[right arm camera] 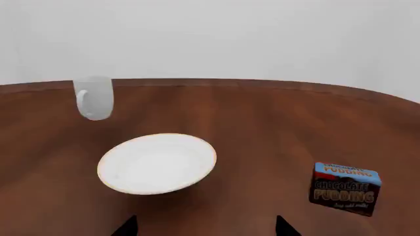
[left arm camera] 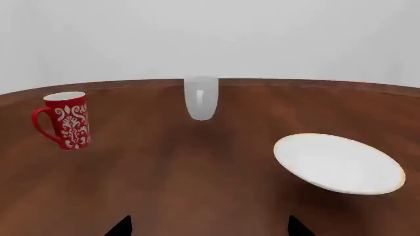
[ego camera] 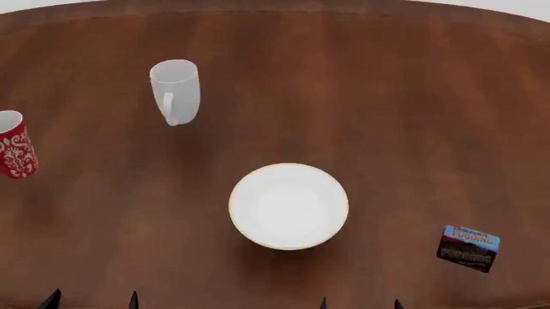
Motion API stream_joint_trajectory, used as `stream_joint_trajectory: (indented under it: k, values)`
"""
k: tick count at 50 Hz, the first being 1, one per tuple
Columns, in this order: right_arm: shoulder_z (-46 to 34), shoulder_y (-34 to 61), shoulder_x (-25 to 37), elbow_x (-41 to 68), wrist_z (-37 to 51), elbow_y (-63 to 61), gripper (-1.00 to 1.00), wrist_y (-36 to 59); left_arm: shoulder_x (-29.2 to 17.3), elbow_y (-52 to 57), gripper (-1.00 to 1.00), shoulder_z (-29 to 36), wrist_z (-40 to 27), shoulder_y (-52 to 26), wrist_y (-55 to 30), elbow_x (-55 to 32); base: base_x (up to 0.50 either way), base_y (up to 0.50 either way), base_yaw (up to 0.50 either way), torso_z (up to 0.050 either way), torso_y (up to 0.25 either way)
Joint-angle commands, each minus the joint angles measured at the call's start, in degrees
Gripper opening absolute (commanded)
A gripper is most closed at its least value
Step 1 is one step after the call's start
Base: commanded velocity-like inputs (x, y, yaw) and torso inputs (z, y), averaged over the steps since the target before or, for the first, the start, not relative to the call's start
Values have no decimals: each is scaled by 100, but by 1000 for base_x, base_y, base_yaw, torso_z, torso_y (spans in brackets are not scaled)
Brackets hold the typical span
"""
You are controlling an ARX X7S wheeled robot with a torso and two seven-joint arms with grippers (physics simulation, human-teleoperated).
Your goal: Put the white mug on the plate.
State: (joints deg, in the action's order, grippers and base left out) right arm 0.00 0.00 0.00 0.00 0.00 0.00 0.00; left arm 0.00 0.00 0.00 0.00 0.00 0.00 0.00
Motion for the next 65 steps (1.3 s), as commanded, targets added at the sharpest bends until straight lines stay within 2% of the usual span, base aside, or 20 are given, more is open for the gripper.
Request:
stream_joint_trajectory:
  k: [1, 13, 21, 30, 41, 45, 58, 65]
  values:
    - [-133, 9, 107, 107, 132, 23, 100, -16, -56, 33, 100, 65, -65, 8, -24, -56, 0, 0, 0, 0, 0]
    - [-387, -51, 294, 243, 371, -484, 100, 197, -275, 274, 100, 309, -331, -40, -257, -281, 0, 0, 0, 0, 0]
    - [-411, -22, 464, 180, 557, -1312, 100, 741, -389, 675, 100, 378, -476, -256, -722, -300, 0, 0, 0, 0, 0]
    - [-283, 430, 716, 207, 653, -2617, 100, 2334, -592, 1427, 100, 395, -514, -609, -1718, -419, 0, 0, 0, 0, 0]
    - [83, 1316, 896, 426, 777, -3475, 100, 4012, -779, 1574, 100, 288, -457, -1660, -2797, -712, 0, 0, 0, 0, 0]
    - [280, 1789, 965, 417, 940, -3778, 100, 4771, -818, 1345, 100, 305, -428, -2078, -2972, -750, 0, 0, 0, 0, 0]
    - [523, 2976, 1556, 241, 1146, -4812, 100, 7136, -891, 883, 100, 377, -293, -2715, -3060, -868, 0, 0, 0, 0, 0]
    - [767, 3352, 1768, 211, 1128, -4987, 100, 7727, -877, 639, 100, 436, -339, -2788, -2878, -823, 0, 0, 0, 0, 0]
